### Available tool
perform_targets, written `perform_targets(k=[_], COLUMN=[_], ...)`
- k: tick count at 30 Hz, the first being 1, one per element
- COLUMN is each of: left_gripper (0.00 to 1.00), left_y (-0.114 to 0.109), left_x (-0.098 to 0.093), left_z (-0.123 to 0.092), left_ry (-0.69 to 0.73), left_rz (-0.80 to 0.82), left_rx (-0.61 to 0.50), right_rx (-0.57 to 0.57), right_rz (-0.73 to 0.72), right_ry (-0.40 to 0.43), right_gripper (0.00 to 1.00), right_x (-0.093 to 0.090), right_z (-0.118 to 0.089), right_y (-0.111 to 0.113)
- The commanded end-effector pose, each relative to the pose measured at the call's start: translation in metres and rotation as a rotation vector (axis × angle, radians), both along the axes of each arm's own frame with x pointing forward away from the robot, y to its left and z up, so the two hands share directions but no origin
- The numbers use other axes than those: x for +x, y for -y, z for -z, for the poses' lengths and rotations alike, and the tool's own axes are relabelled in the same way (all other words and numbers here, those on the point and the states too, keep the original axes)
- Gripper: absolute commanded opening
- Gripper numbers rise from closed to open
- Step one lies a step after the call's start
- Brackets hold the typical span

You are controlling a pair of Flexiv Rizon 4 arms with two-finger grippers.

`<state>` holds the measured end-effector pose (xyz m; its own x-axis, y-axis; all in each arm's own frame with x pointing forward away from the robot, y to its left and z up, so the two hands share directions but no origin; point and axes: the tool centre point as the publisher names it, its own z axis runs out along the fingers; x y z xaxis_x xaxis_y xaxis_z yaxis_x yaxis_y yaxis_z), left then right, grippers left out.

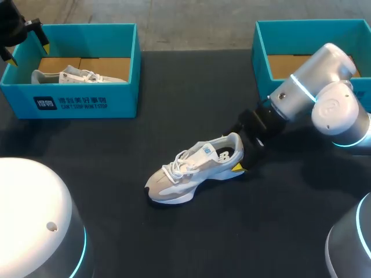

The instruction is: Take the shoe out of the shoebox, open the shoe tongue, remove and reinsert the insole, then place the shoe into the shoebox

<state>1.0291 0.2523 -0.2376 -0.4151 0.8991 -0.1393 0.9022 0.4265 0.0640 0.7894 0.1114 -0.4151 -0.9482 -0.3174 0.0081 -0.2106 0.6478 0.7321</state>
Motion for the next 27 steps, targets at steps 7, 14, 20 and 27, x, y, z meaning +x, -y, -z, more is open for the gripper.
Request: perform_targets(k=[7, 14, 20, 27], left_gripper=[1.0, 1.0, 1.0, 1.0], left_y=[0.0, 0.0, 0.0, 0.0], left_x=[0.001, 0.001, 0.001, 0.001], left_z=[0.0, 0.0, 0.0, 0.0], left_ry=[-0.002, -0.002, -0.002, -0.002], left_rz=[0.001, 0.001, 0.001, 0.001], left_rx=[0.001, 0.001, 0.001, 0.001], right_rx=[0.016, 0.014, 0.015, 0.018], right_rz=[0.016, 0.018, 0.04, 0.108], right_ry=[0.018, 0.018, 0.023, 0.041], right_gripper=[1.0, 0.48, 0.0, 0.0], right_x=[-0.003, -0.003, -0.004, -0.008], right_z=[0.003, 0.005, 0.007, 0.001], right_y=[-0.004, -0.004, -0.001, 0.01])
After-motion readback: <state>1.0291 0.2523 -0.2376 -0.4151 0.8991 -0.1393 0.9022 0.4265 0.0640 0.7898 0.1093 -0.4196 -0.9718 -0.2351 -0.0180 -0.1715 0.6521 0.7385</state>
